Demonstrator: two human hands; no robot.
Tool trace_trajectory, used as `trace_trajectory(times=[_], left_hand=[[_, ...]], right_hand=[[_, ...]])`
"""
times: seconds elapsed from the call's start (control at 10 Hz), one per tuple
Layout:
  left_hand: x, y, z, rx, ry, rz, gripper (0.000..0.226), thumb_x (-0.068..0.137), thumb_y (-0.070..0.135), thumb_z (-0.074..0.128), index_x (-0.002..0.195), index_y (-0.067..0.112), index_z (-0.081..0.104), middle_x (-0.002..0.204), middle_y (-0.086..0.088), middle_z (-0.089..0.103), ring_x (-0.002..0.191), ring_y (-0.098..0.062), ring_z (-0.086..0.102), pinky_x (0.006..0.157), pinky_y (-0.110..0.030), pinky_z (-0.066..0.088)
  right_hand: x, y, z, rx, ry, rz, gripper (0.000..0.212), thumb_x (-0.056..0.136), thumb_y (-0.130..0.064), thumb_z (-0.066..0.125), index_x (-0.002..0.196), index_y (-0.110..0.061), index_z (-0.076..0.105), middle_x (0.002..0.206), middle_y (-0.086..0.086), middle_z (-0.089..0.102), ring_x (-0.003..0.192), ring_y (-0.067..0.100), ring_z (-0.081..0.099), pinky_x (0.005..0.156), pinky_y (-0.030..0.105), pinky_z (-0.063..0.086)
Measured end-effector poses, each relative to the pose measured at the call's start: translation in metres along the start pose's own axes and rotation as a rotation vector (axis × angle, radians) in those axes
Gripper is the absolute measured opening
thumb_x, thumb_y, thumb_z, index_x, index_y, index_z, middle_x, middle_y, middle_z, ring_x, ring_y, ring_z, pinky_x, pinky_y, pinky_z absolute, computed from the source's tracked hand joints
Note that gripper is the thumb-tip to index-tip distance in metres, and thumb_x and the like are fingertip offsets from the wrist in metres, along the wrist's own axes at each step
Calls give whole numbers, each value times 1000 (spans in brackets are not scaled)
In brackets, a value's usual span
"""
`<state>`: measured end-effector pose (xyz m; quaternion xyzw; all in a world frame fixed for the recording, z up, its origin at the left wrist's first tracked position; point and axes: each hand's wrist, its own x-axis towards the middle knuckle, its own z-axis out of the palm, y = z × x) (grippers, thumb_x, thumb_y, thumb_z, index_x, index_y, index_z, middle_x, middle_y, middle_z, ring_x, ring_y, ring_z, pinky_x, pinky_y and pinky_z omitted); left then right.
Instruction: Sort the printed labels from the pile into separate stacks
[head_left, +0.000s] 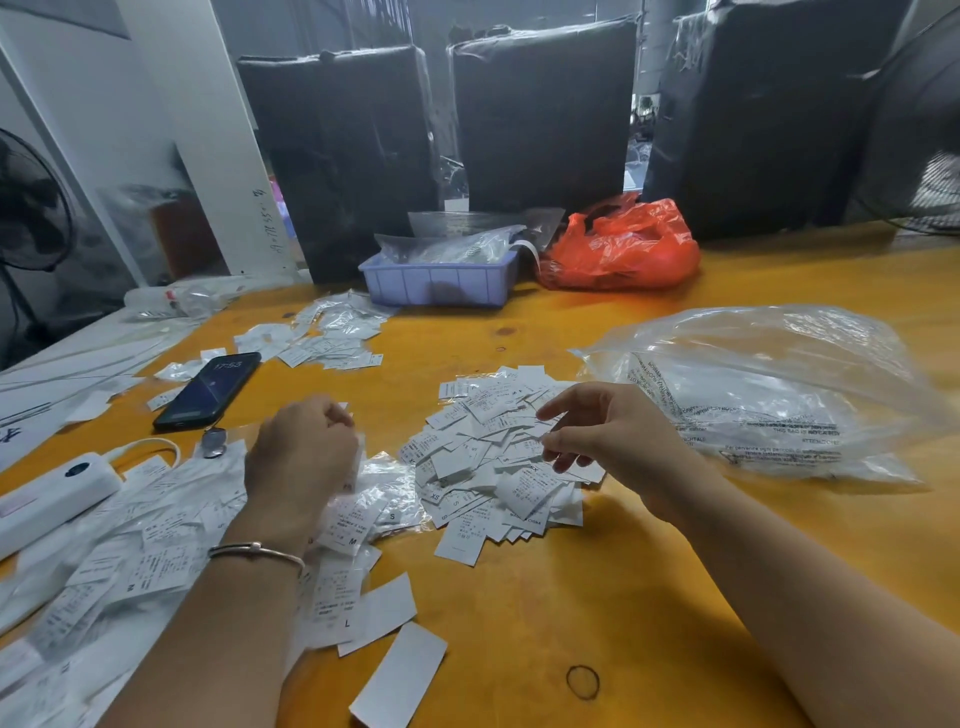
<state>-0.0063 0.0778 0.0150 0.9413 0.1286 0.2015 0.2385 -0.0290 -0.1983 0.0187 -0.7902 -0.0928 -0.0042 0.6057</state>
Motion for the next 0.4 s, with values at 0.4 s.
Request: trace_trajectory(times=[0.4], left_hand=[[0, -2, 3, 189, 114, 4, 30, 93, 12, 57, 121, 21, 62, 131, -15, 51, 125, -36, 38, 93, -52, 38]], right_hand=[[4, 11, 6, -149, 33, -66, 9, 83, -2, 66, 88, -9, 68, 66, 8, 71, 55, 16, 65, 55, 27, 55]])
